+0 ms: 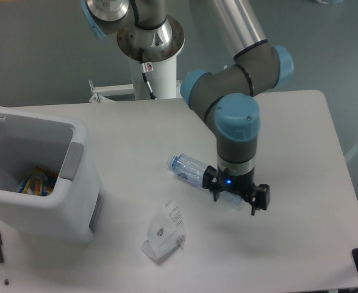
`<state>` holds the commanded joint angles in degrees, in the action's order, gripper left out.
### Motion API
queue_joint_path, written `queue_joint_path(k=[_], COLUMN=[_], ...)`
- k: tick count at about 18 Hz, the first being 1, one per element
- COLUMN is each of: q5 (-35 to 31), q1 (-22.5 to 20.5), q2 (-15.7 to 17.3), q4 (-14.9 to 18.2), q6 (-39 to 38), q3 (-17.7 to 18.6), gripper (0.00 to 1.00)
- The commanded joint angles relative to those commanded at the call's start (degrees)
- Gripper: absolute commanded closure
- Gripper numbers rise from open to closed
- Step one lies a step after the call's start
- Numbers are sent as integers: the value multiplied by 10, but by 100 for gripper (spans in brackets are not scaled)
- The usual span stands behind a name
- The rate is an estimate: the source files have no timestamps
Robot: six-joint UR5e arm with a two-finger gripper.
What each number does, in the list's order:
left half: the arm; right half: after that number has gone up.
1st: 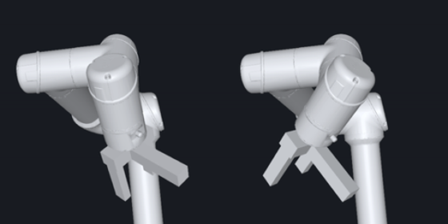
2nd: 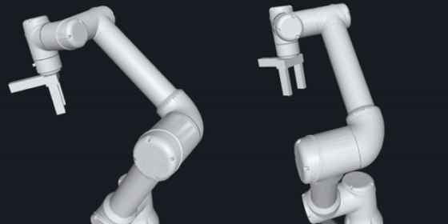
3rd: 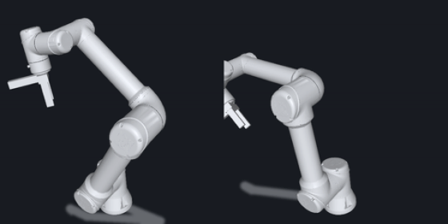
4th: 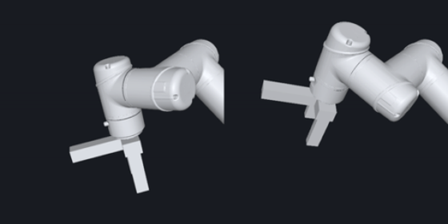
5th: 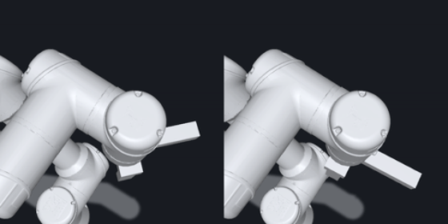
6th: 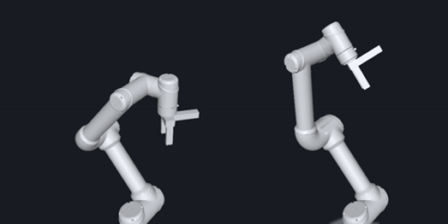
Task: Place the trash in the trash can
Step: 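Move the gripper over the crumpled white paper packet, then lower the gripper and grasp the white paper packet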
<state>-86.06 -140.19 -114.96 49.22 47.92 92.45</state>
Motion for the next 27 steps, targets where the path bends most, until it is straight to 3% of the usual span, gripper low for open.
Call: queue_joint_path(k=[7,12,18,23,27], q5=[4,2,-12,-18,-20], q1=[68,80,84,87,87], q2=[-1,-17,-41,-46,-46], q4=[-46,-55,-58,-69,-69], q6=[-16,-14,-15,-36,-55], q3=[63,76,66,63,56], gripper=[0,0,2,56,90])
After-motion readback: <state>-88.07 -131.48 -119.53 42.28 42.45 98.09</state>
